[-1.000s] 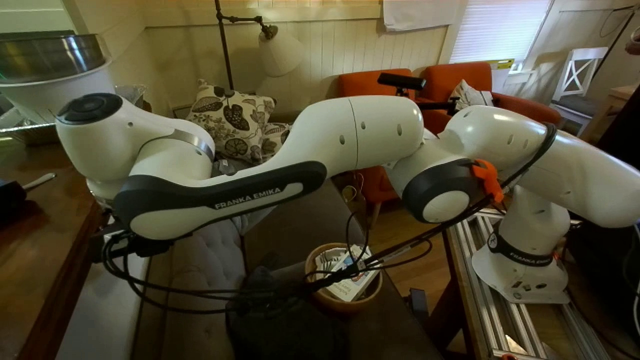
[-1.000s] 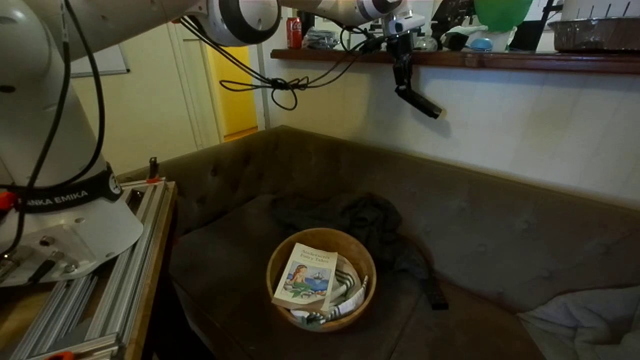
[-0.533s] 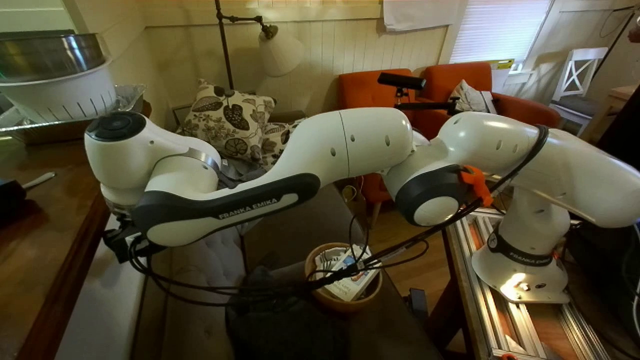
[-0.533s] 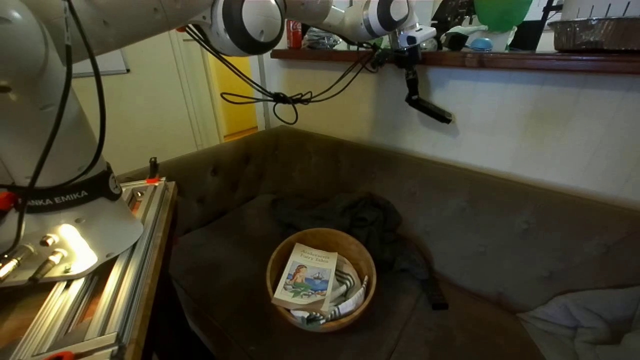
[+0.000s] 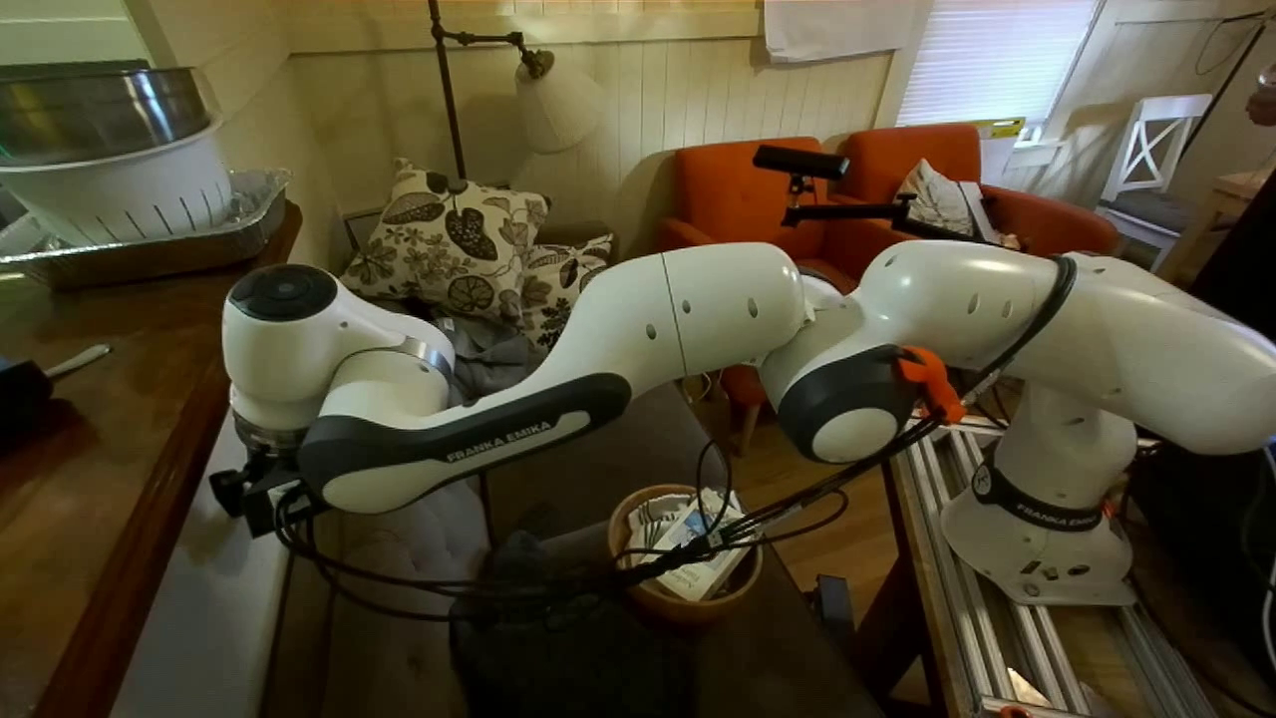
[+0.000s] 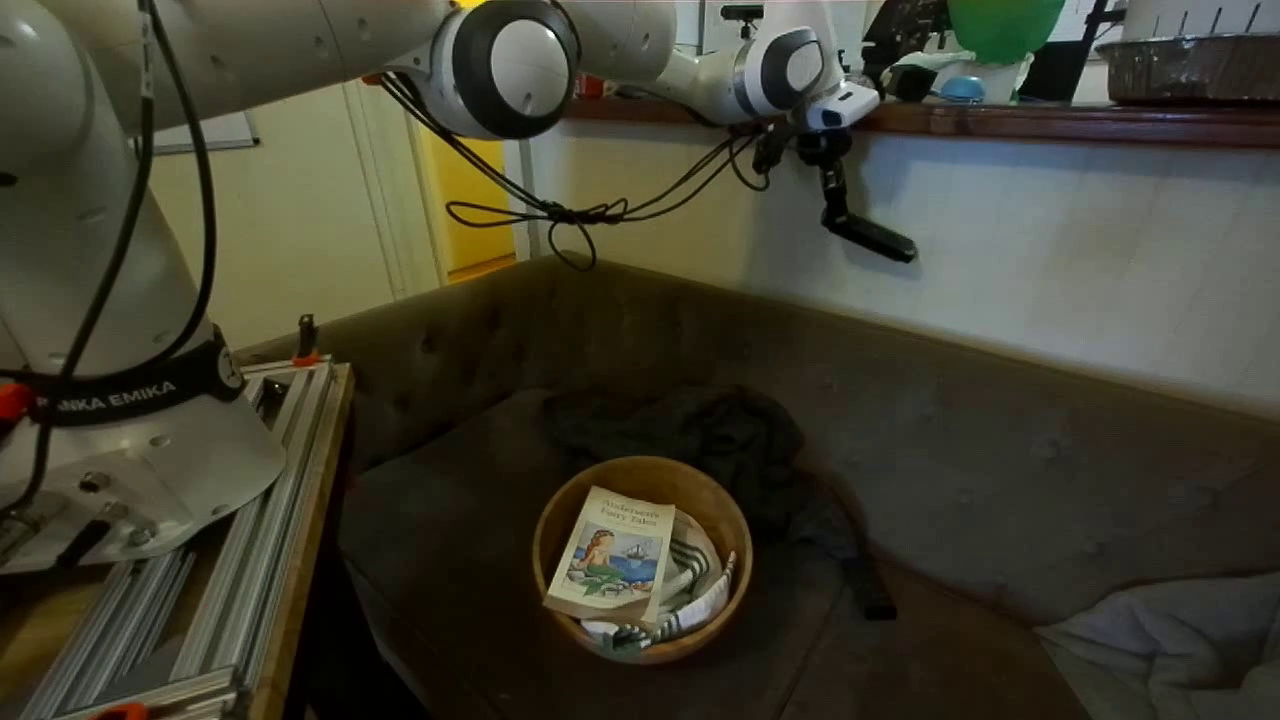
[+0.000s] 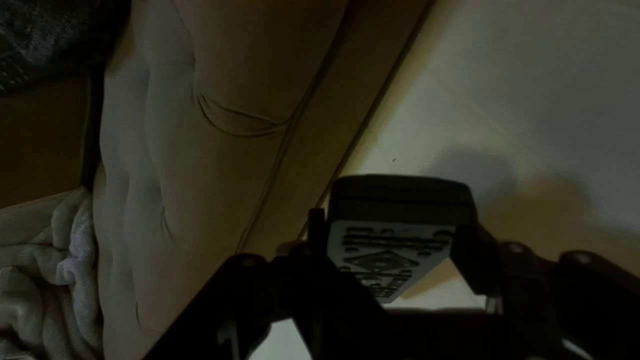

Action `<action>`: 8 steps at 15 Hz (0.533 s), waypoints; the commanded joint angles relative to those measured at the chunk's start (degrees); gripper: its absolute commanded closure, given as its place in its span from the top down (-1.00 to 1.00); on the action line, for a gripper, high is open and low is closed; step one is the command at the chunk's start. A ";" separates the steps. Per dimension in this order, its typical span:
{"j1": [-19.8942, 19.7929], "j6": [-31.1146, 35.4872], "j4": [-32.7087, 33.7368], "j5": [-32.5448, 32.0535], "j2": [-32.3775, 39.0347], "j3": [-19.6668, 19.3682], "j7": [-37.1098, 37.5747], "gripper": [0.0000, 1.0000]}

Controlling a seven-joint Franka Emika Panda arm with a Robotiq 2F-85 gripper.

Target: Pick up the remote and place it on the fleece next to the wooden bowl on the couch

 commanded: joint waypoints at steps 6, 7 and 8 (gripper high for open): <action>-0.01 -0.52 0.48 0.71 0.65 -1.90 1.85 -0.27; -0.29 -0.63 0.58 0.96 0.91 -1.97 2.49 -0.27; -0.62 -0.71 0.61 1.12 1.19 -2.09 3.23 -0.27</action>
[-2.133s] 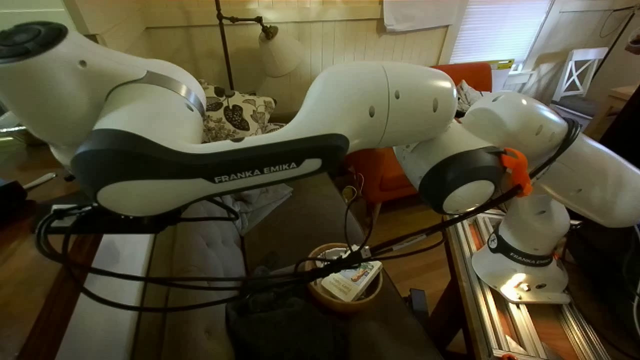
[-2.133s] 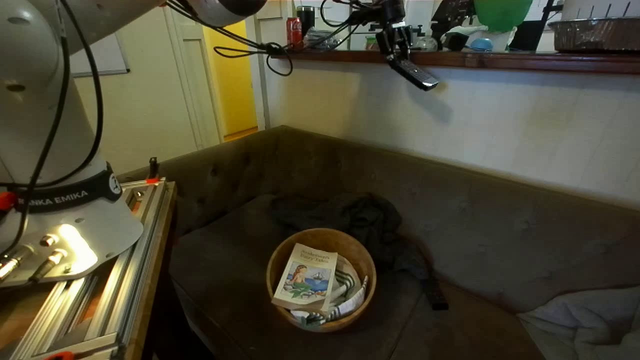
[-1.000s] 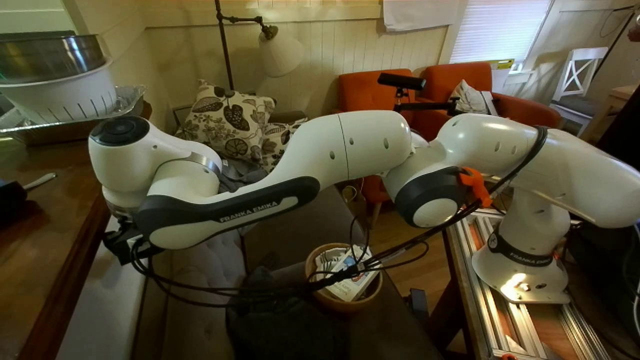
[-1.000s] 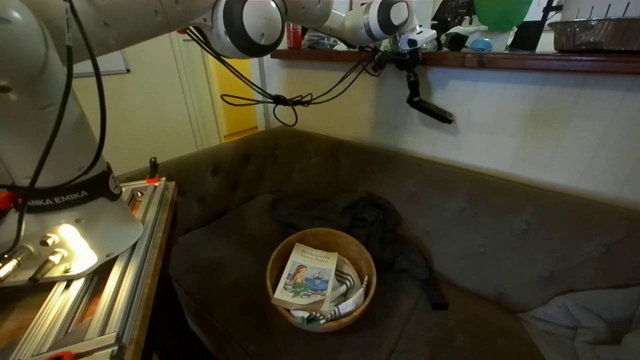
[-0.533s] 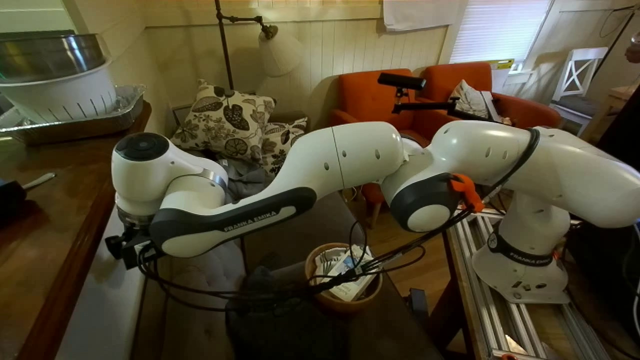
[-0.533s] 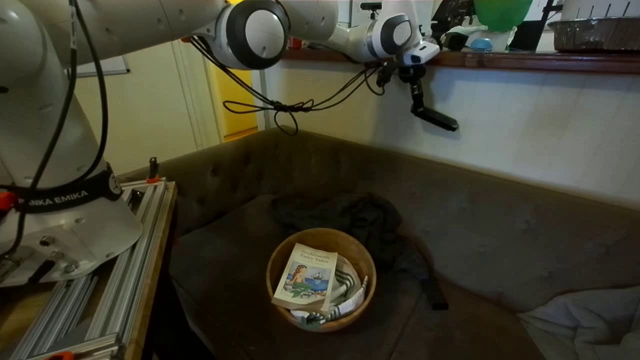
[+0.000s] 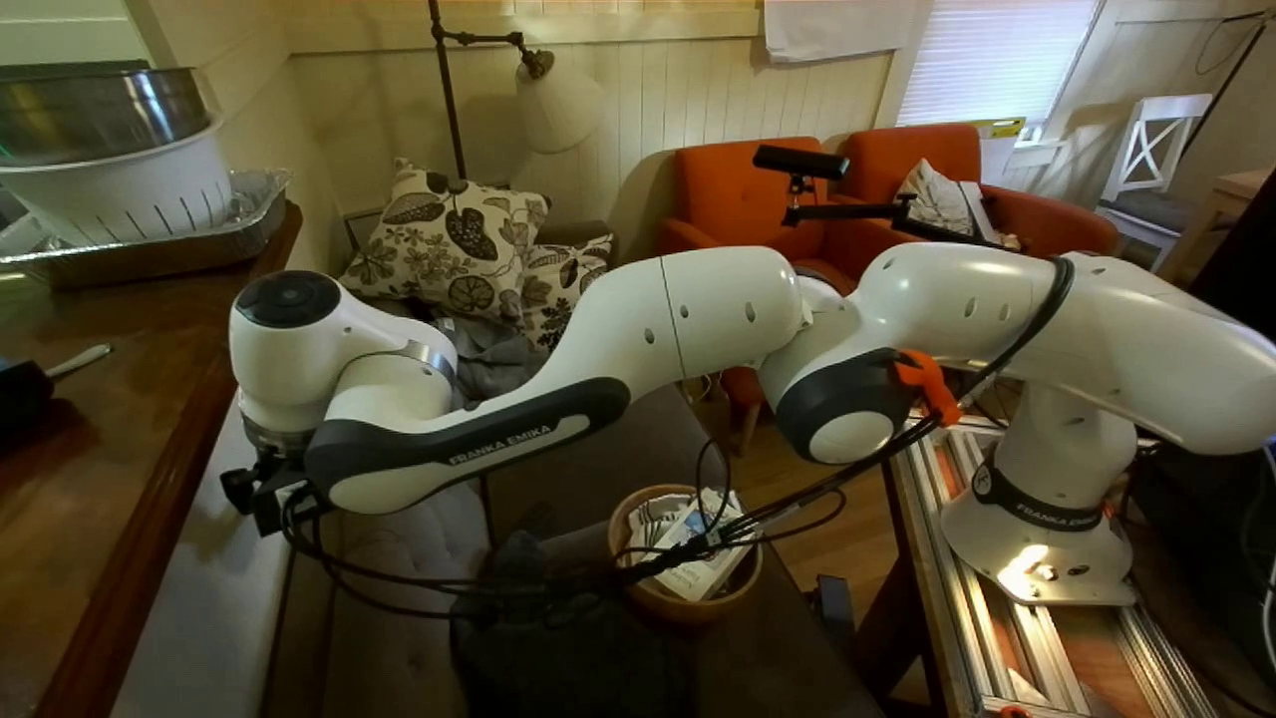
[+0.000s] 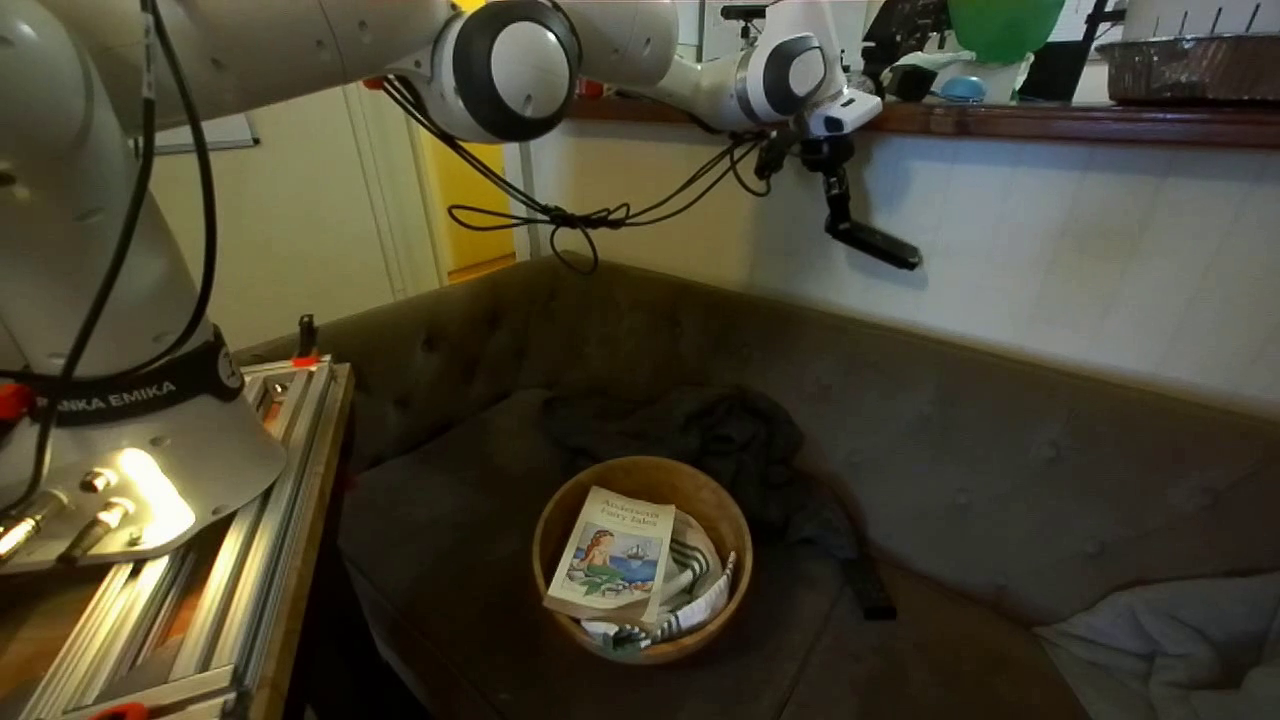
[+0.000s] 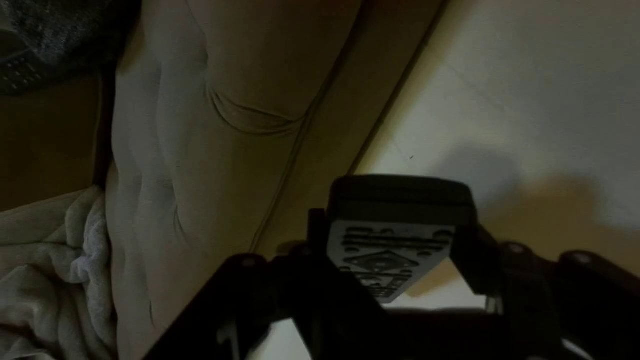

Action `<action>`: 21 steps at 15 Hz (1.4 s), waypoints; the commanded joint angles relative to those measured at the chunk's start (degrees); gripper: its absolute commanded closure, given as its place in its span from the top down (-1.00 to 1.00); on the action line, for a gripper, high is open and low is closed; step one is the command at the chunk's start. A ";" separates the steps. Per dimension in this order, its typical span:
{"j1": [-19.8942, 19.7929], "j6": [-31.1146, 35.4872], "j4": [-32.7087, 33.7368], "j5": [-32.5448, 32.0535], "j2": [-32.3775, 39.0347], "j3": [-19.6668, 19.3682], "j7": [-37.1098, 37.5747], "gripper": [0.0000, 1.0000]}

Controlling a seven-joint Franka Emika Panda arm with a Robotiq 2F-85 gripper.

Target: Pick up the remote and place it on the fleece next to the wooden bowl on the couch

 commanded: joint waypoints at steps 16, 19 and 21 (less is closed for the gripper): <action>-8.51 1.37 0.40 5.09 5.41 0.37 4.40 -0.27; -9.77 0.72 1.19 5.10 7.65 -0.01 6.70 -0.27; -10.17 0.51 1.32 4.55 8.91 -0.69 8.08 -0.27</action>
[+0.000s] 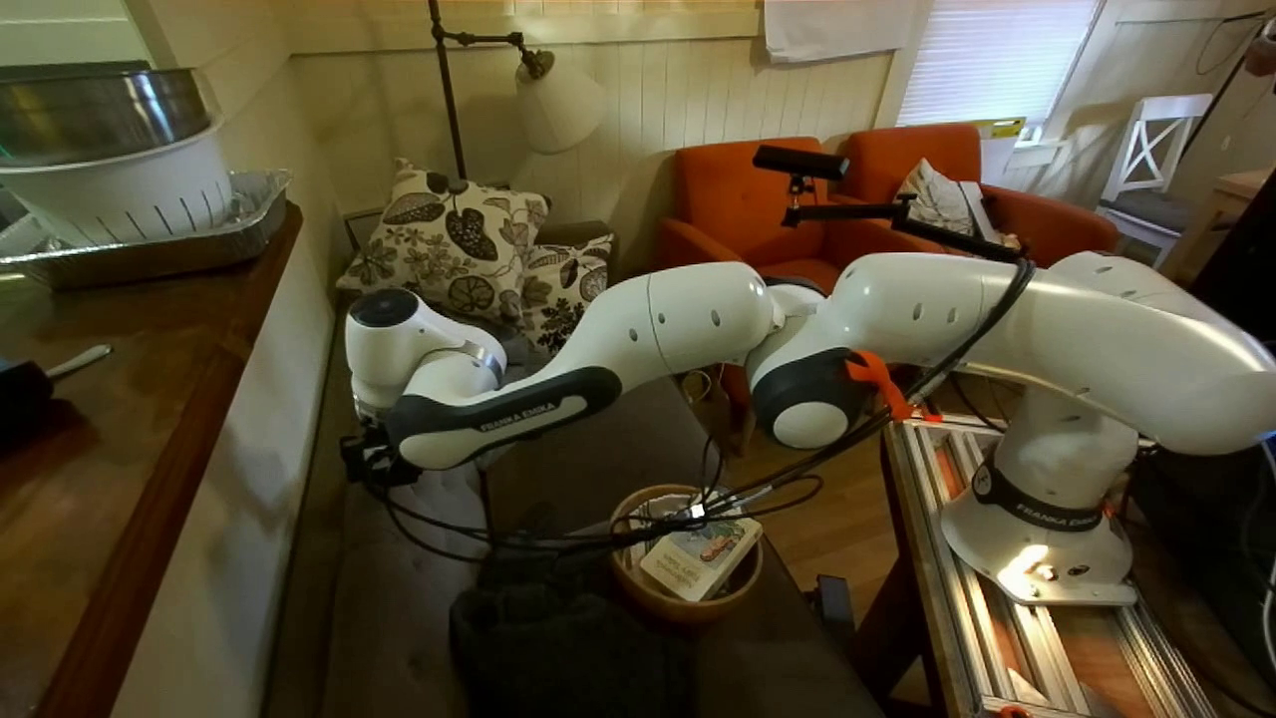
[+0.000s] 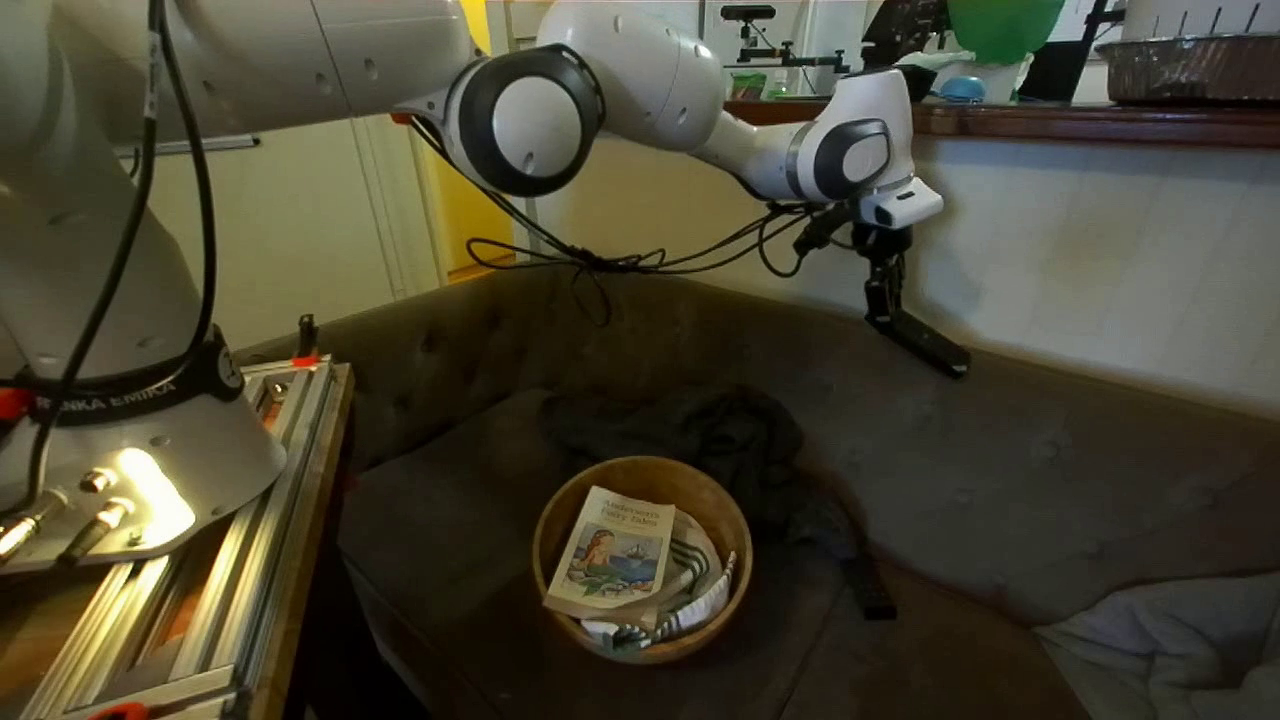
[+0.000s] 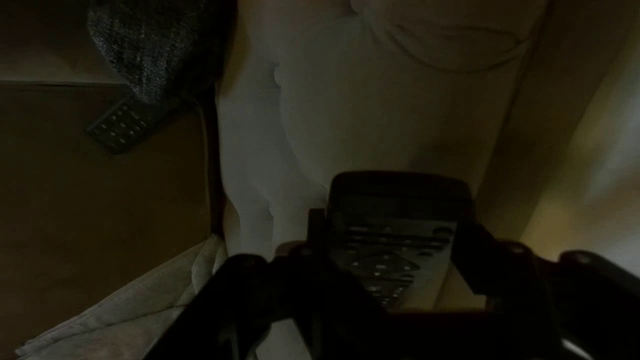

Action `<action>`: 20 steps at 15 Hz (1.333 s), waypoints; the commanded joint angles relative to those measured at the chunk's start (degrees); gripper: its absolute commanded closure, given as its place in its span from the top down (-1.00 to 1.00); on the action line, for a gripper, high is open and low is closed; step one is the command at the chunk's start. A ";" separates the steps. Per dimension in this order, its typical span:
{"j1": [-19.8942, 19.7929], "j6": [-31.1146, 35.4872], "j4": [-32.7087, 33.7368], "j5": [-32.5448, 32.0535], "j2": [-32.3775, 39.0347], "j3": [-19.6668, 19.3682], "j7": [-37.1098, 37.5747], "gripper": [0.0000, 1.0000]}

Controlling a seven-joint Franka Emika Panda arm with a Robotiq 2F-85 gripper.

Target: Pick up the remote and place it on the fleece next to the wooden bowl on the couch

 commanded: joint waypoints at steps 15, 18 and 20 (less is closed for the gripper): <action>-1.42 -1.26 -14.14 1.00 2.03 2.32 -4.15 -0.27; -1.10 1.70 -19.05 1.16 0.77 5.11 -6.90 -0.27; -0.18 4.03 -21.50 1.13 -0.81 7.29 -7.48 -0.27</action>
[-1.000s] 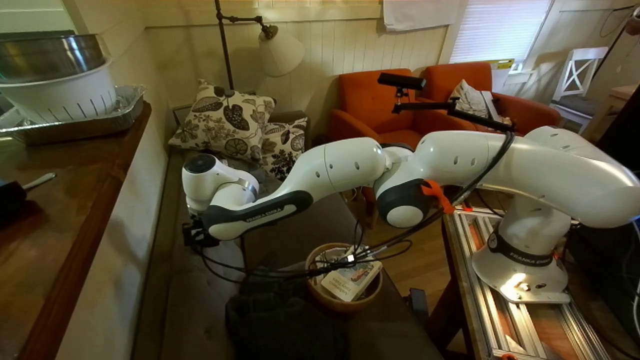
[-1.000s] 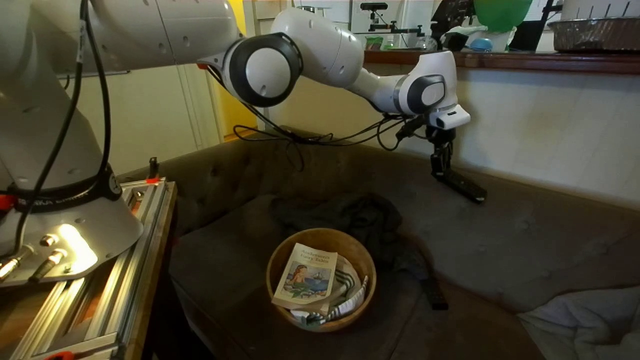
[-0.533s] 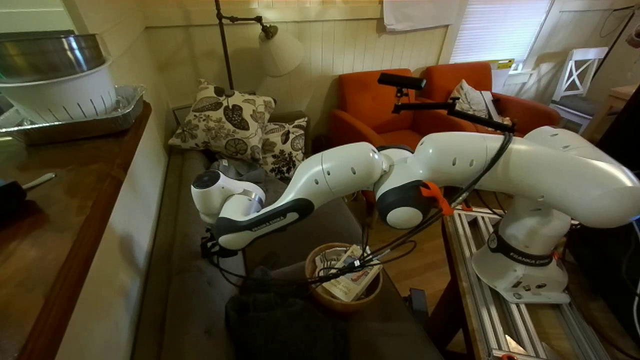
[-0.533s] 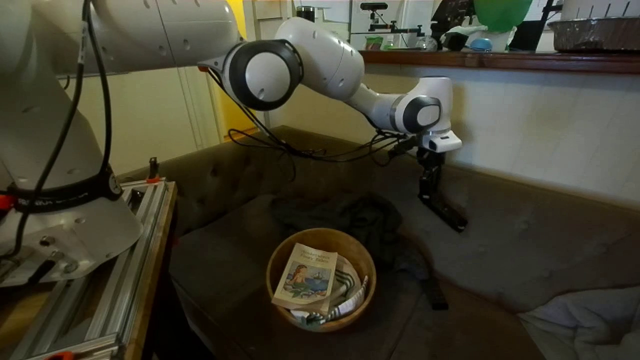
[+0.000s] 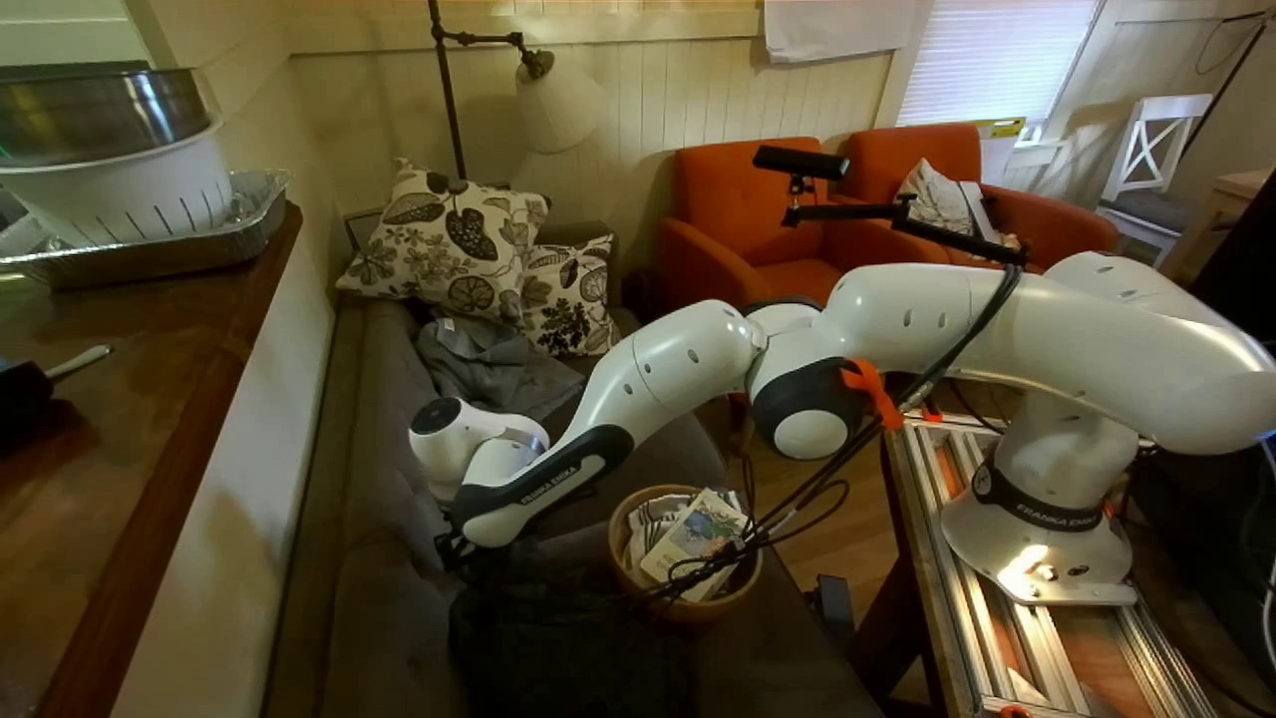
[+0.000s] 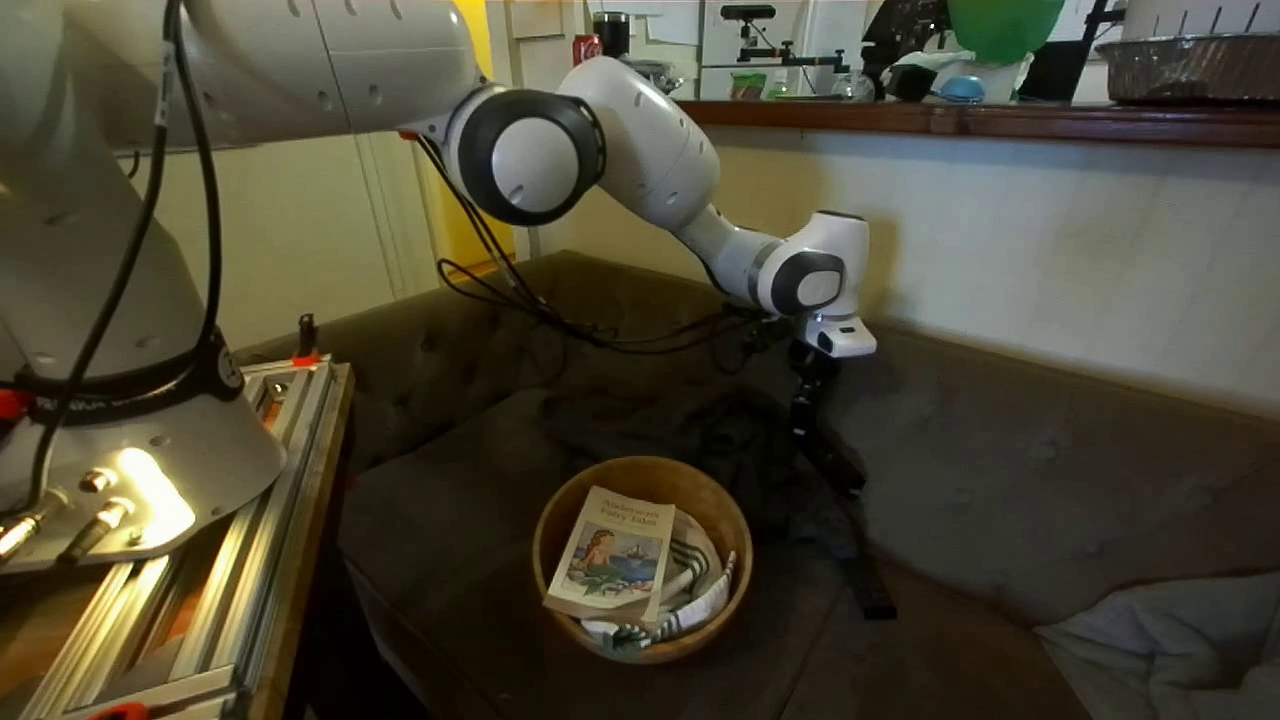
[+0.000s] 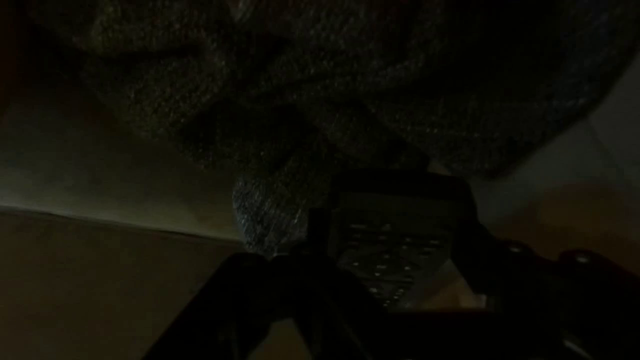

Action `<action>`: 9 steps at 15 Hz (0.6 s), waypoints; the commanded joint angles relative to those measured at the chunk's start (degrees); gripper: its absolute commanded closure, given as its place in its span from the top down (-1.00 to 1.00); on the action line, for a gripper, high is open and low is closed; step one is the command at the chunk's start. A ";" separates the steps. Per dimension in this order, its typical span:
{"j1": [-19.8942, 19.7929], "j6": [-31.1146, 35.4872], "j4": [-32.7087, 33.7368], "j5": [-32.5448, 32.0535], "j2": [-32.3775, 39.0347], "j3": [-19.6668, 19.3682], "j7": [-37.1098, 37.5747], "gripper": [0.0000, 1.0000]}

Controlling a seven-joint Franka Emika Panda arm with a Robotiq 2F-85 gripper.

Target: Pick up the remote and place it on the fleece next to the wooden bowl on the couch

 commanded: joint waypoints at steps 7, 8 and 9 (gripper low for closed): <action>1.94 -3.67 -9.22 1.60 -7.79 10.46 -6.03 0.77; 1.82 -4.22 -9.01 1.44 -7.73 11.36 -6.48 0.88; 1.62 -4.49 -9.74 1.36 -8.24 11.95 -5.97 1.00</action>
